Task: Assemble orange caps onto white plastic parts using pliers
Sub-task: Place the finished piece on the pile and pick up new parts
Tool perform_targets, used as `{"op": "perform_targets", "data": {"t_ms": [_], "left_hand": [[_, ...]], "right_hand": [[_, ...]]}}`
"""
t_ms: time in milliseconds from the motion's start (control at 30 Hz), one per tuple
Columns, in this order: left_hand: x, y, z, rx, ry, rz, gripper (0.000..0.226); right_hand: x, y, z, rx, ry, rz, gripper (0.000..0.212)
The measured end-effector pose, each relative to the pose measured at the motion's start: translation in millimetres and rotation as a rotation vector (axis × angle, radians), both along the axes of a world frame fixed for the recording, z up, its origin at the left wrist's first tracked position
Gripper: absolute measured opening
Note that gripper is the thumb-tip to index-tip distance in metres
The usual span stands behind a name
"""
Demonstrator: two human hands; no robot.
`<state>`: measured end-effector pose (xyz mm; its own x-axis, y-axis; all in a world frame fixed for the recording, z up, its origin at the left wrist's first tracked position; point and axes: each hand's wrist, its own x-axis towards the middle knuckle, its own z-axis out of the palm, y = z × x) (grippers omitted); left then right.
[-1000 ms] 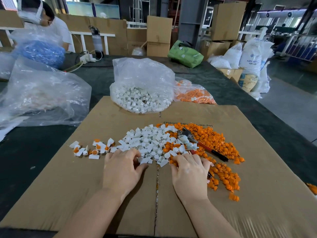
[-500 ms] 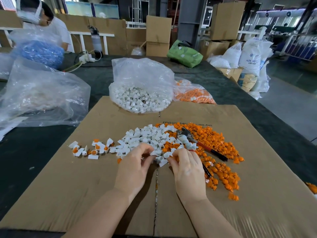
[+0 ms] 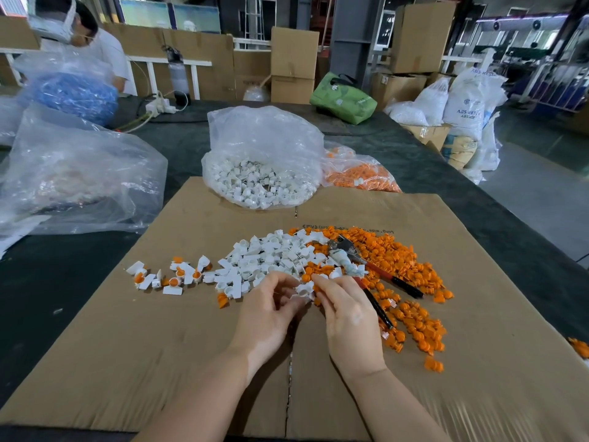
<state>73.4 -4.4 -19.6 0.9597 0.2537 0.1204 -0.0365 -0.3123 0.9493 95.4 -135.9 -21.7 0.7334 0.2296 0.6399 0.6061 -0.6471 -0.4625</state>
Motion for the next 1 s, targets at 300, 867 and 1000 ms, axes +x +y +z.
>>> {"op": "perform_targets", "data": {"t_ms": [300, 867, 1000], "left_hand": [[-3.1, 1.8, 0.3, -0.056, -0.020, 0.015, 0.026], [-9.3, -1.4, 3.7, -0.082, 0.010, -0.061, 0.008], [-10.4, 0.7, 4.0, -0.064, 0.006, -0.092, 0.011]], "right_hand": [[-3.2, -0.6, 3.2, 0.082, 0.083, 0.015, 0.009], [-3.3, 1.4, -3.9, -0.105, -0.026, -0.015, 0.025], [-3.7, 0.8, -3.9, -0.114, 0.006, 0.009, 0.025]]}}
